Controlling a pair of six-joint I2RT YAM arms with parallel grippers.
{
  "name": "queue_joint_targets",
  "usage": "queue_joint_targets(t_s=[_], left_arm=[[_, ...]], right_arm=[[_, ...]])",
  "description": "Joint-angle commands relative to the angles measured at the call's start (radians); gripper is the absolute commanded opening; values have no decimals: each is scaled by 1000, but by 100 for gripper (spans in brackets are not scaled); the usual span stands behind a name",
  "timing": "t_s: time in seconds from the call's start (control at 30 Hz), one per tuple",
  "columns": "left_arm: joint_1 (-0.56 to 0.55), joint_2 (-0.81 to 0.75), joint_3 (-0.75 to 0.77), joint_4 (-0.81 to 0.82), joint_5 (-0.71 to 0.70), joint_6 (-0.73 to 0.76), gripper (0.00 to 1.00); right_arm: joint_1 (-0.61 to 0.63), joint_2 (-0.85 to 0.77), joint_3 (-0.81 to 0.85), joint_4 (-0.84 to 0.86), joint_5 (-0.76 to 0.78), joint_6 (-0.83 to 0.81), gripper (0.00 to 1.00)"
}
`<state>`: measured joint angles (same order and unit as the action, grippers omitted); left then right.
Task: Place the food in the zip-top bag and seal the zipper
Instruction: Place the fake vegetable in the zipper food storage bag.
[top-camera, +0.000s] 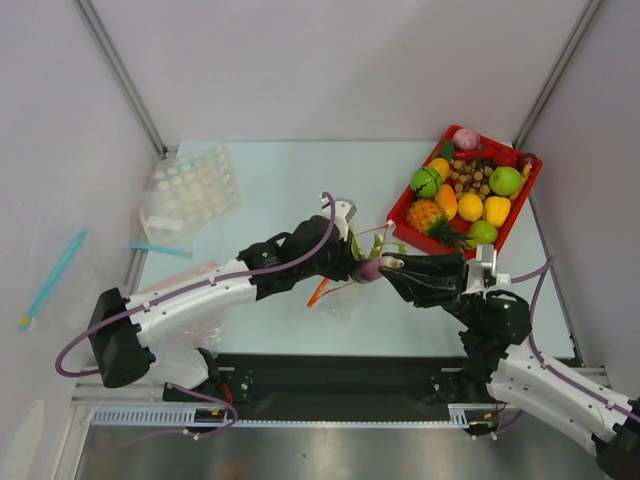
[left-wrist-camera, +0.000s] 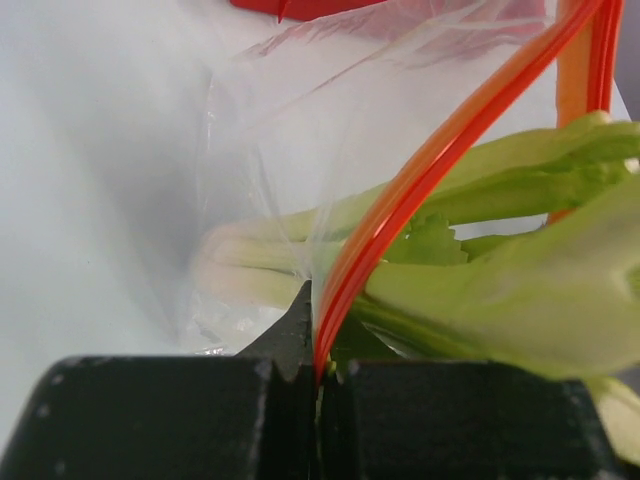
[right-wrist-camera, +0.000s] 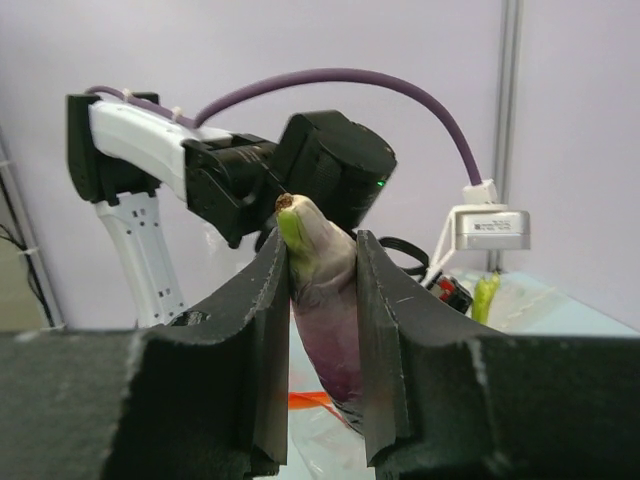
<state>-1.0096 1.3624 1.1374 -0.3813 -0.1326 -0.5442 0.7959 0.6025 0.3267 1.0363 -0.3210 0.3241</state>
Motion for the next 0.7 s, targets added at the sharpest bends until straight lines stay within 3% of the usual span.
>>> queue_joint_targets(t_s=[0.0, 0.1, 0.33, 0.53, 0.67], left_arm=[[-4, -38, 30, 21, -25, 6, 0], [-6, -55, 24, 16, -51, 9, 0], [-6, -66, 24, 9, -70, 12, 1], [-4, -82, 28, -4, -102, 20, 1], [5, -112, 9, 2, -114, 20, 1]], right_arm=[[9, -13, 21, -75, 68, -114, 0], [8, -9, 58, -186, 91, -138, 0], [8, 71, 83, -225, 111, -82, 0], [11, 209, 89, -116, 24, 42, 0], [14, 273, 34, 3, 52, 108, 0]])
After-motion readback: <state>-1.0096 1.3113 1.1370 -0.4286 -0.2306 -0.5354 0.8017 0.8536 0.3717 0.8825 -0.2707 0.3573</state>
